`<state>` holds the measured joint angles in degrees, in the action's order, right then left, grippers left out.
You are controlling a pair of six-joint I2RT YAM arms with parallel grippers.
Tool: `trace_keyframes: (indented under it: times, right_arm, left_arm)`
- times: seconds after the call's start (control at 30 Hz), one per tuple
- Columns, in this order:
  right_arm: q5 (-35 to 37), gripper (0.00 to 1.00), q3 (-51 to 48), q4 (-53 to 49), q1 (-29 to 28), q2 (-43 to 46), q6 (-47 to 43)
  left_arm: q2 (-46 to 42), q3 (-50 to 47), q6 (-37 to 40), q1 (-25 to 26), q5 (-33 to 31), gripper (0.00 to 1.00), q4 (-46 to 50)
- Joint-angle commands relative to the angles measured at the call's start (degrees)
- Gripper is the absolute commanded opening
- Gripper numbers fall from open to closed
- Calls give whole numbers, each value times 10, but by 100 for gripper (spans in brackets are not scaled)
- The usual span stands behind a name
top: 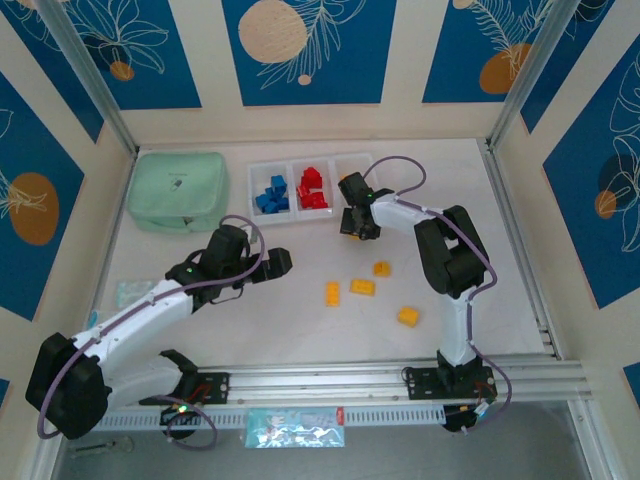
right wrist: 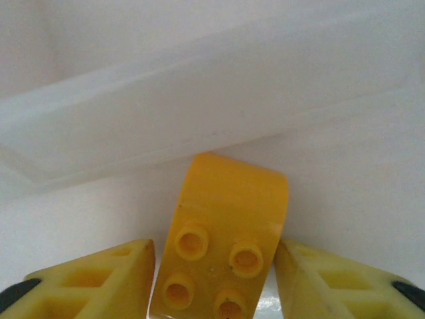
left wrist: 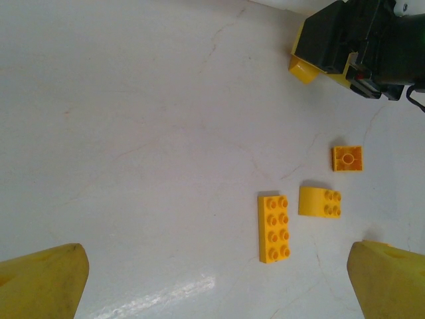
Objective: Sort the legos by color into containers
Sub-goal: Pick up the lego from the center of the table, then place the lego in the container.
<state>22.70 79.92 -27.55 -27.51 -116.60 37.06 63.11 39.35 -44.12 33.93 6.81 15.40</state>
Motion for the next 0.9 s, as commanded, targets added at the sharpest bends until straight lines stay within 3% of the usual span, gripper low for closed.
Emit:
trace_keyframes:
  times: [0.0,0.17,0.4,0.87]
  right_arm:
    - [-3,44,0,-10,0,5,-4]
    - [4,34,-14,-14,1,47,-19]
    - [14,31,-47,2,6,138,-61]
    - [-38,31,207,-47,58,-28,-165]
  left_arm:
    - [-9,5,-7,4,0,99,-8]
    - [-5,9,-11,5,10,99,-10]
    - [13,28,-10,26,1,99,-13]
    - [74,73,-9,38,-16,99,-51]
